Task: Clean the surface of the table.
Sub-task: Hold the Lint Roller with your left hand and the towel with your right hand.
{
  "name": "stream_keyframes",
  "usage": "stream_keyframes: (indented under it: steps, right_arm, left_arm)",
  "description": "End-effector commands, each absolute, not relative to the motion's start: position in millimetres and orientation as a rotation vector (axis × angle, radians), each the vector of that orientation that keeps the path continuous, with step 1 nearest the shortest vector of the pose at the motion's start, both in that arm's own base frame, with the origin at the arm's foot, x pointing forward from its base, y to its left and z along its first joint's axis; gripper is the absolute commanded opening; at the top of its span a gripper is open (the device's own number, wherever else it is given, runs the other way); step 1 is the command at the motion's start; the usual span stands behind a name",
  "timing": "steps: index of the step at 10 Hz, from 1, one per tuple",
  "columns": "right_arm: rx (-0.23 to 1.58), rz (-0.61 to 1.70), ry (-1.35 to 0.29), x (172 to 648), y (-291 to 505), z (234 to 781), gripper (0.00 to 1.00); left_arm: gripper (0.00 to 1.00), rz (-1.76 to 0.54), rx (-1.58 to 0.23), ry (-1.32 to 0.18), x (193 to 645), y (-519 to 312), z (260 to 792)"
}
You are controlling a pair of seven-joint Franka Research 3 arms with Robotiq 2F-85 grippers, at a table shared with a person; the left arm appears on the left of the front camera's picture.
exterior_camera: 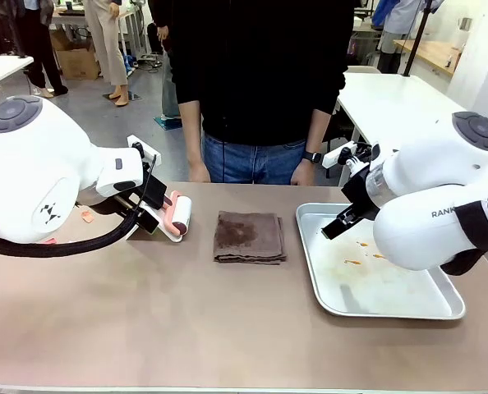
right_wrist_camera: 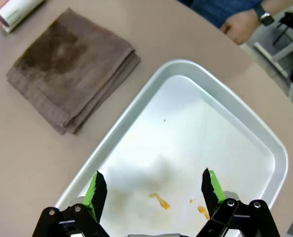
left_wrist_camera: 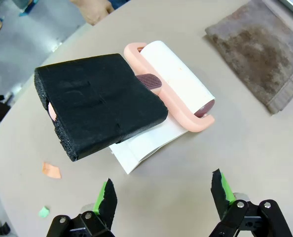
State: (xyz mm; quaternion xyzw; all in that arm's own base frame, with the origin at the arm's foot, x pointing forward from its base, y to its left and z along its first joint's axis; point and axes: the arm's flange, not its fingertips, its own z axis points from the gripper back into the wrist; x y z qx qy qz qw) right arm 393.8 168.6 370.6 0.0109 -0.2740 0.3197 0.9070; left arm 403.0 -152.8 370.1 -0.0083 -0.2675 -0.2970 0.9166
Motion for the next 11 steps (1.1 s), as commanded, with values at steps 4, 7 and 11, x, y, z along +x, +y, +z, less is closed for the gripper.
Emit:
stream_keyframes:
  steps: [4, 7, 11]
  right_arm:
    - [0.023, 0.659, -0.566, 393.8, 168.5, 370.6, 1.0]
    - [0.023, 0.659, -0.566, 393.8, 168.5, 370.6, 1.0]
    - [0.108, 0.585, -0.565, 364.5, 135.7, 422.1, 1.0]
  left_arm:
    - [1.0, -0.609, -0.018, -0.55, 403.2, -152.1, 370.1]
    - [1.0, -0.609, -0.018, -0.55, 403.2, -152.1, 370.1]
    - [1.0, -0.526, -0.046, -0.487, 388.6, -138.4, 414.6]
